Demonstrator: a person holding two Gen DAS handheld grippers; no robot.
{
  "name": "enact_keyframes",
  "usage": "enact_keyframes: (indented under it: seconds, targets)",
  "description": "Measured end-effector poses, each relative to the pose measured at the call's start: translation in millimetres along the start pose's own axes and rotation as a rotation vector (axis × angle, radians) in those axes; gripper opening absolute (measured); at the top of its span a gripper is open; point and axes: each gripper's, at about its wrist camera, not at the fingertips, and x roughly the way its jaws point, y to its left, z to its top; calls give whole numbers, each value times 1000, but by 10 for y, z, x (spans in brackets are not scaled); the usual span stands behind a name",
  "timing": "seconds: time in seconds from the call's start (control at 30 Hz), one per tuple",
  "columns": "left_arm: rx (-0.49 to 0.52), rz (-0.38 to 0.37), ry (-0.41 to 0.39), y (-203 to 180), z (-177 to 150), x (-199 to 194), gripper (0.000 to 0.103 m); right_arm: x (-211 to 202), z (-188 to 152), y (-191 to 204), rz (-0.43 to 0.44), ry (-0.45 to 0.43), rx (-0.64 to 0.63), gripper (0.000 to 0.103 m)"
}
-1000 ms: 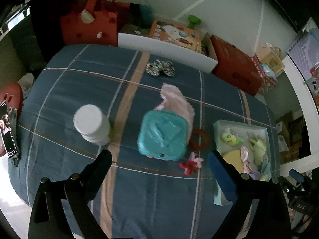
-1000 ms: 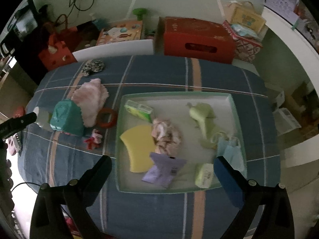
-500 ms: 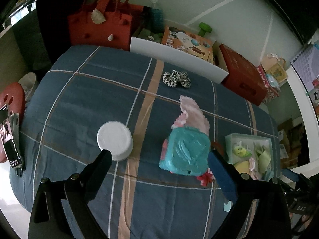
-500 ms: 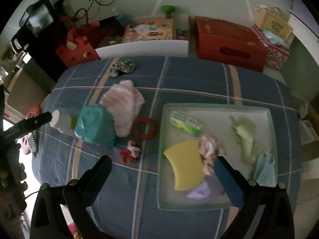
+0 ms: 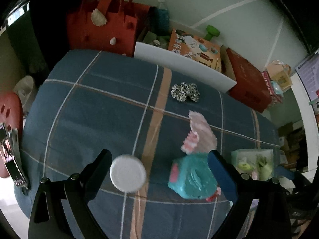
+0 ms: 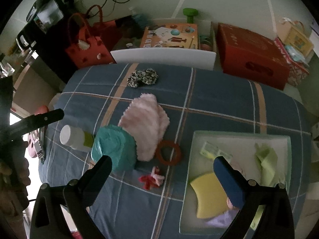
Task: Organize soft objects
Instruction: 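Withdraw both tools from the tray toward the remaining pile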
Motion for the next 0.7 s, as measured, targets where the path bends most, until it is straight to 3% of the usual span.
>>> enact_keyframes:
  seconds: [0.23,0.5,0.7]
  targets:
    - [12,-2,29,-5,178,227,97,226,244,104,19,11,-45,98]
    - [8,-6,65,-78,36,379,97,642,140,95,49,85,-46,88]
    - [-13,-25,-15,-111,-276,168,97,961,-78,105,60,146,-58,85]
